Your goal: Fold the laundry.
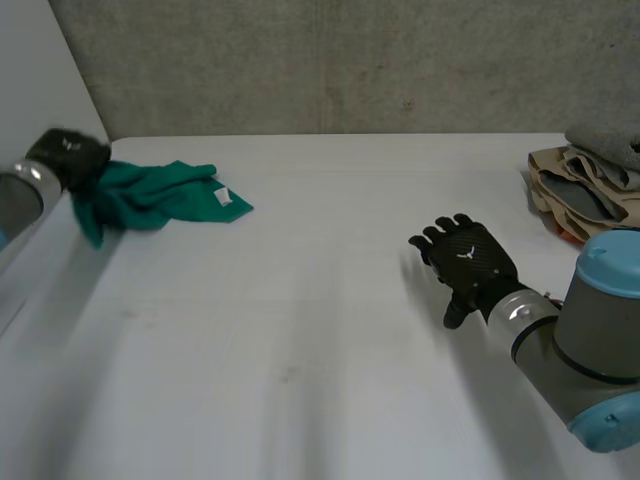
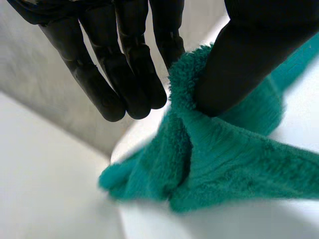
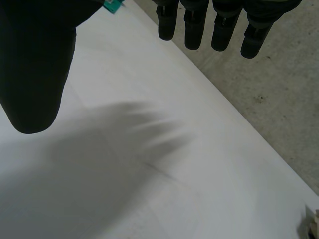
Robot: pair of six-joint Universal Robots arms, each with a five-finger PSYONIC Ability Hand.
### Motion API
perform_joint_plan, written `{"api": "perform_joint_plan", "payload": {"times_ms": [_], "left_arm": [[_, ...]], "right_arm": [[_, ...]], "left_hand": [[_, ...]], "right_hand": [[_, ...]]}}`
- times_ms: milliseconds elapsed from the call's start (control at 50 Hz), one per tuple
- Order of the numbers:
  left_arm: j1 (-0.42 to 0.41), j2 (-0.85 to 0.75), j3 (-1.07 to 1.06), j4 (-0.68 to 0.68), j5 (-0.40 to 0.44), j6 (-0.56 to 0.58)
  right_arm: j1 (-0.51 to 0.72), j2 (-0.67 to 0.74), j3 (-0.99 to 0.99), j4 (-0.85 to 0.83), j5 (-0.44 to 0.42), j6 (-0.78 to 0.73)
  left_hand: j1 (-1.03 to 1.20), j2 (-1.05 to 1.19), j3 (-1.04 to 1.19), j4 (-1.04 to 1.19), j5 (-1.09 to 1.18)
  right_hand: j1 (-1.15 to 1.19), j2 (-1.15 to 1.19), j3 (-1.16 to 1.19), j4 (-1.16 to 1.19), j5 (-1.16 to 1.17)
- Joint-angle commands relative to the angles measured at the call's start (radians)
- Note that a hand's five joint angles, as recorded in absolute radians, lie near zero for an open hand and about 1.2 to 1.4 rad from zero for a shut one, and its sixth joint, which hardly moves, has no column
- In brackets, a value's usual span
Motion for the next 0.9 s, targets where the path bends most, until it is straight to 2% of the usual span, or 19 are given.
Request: {"api": "perform_joint_plan", "payload": {"times_ms": [20, 100, 120, 260, 360, 480, 500, 540, 560, 580, 600, 680, 760, 840, 900], "left_arm": [[-0.160, 0.234, -0.045, -0.015, 0.022, -0.272], [-0.276, 0.329, -0.041, -0.015, 0.015, -0.401], [-0.327, 0.354, -0.039, -0.014, 0.008, -0.447], [-0.499, 0.372, -0.018, 0.020, -0.041, -0.616], [-0.635, 0.288, -0.033, -0.001, -0.065, -0.694], [-0.711, 0.148, -0.056, -0.017, -0.154, -0.727], [-0.717, 0.109, -0.056, -0.026, -0.171, -0.727], [-0.712, 0.081, -0.061, -0.040, -0.196, -0.722], [-0.708, 0.073, -0.061, -0.047, -0.200, -0.719], [-0.689, 0.079, -0.064, -0.066, -0.212, -0.707], [-0.680, 0.085, -0.067, -0.075, -0.214, -0.701], [-0.617, 0.163, -0.105, -0.083, -0.214, -0.639], [-0.531, 0.251, -0.162, -0.037, -0.188, -0.532], [-0.423, 0.283, -0.203, 0.025, -0.157, -0.388], [-0.361, 0.276, -0.220, 0.022, -0.154, -0.293]], "right_arm": [[-0.022, -0.004, -0.010, 0.001, 0.000, 0.004], [-0.037, -0.004, -0.016, 0.001, 0.001, 0.015], [-0.043, -0.005, -0.017, 0.001, 0.000, 0.021], [-0.071, -0.022, -0.020, 0.001, 0.001, 0.042], [-0.099, -0.022, -0.034, 0.001, 0.005, 0.061], [-0.120, -0.022, -0.045, 0.001, 0.017, 0.102], [-0.123, -0.024, -0.045, 0.003, 0.018, 0.108], [-0.122, -0.022, -0.046, 0.004, 0.020, 0.111], [-0.122, -0.022, -0.046, 0.004, 0.020, 0.113], [-0.122, -0.022, -0.048, 0.006, 0.020, 0.114], [-0.120, -0.022, -0.048, 0.007, 0.020, 0.116], [-0.114, -0.025, -0.057, 0.023, 0.012, 0.121], [-0.093, -0.053, -0.060, 0.081, 0.012, 0.122], [-0.024, -0.114, -0.065, 0.219, 0.018, 0.130], [0.019, -0.131, -0.072, 0.308, 0.018, 0.156]], "left_hand": [[0.248, 0.206, 0.215, 0.203, 0.248], [0.248, 0.206, 0.215, 0.203, 0.248], [0.248, 0.206, 0.215, 0.203, 0.248], [0.248, 0.206, 0.215, 0.203, 0.248], [0.248, 0.206, 0.215, 0.203, 0.248], [0.248, 0.206, 0.215, 0.203, 0.248], [-0.028, -0.070, -0.061, -0.072, -0.028], [-0.518, -0.561, -0.551, -0.563, -0.518], [-0.658, -0.700, -0.690, -0.702, -0.657], [-0.897, -0.940, -0.930, -0.942, -0.897], [-0.955, -0.997, -0.988, -0.999, -0.955], [-0.974, -1.016, -1.007, -1.018, -0.974], [-0.974, -1.016, -1.007, -1.018, -0.974], [-0.974, -1.016, -1.007, -1.018, -0.974], [-0.974, -1.016, -1.007, -1.018, -0.974]], "right_hand": [[-0.051, -0.038, -0.032, -0.020, -0.040], [-0.051, -0.038, -0.032, -0.020, -0.040], [-0.051, -0.038, -0.032, -0.020, -0.040], [-0.051, -0.038, -0.032, -0.020, -0.040], [-0.051, -0.038, -0.032, -0.020, -0.040], [-0.051, -0.038, -0.032, -0.020, -0.040], [-0.051, -0.038, -0.032, -0.020, -0.040], [-0.051, -0.038, -0.032, -0.020, -0.040], [-0.051, -0.038, -0.032, -0.020, -0.040], [-0.051, -0.038, -0.032, -0.020, -0.040], [-0.051, -0.038, -0.032, -0.020, -0.040], [-0.051, -0.038, -0.032, -0.020, -0.040], [-0.051, -0.038, -0.032, -0.020, -0.040], [-0.051, -0.038, -0.032, -0.020, -0.040], [-0.051, -0.038, -0.032, -0.020, -0.040]]}}
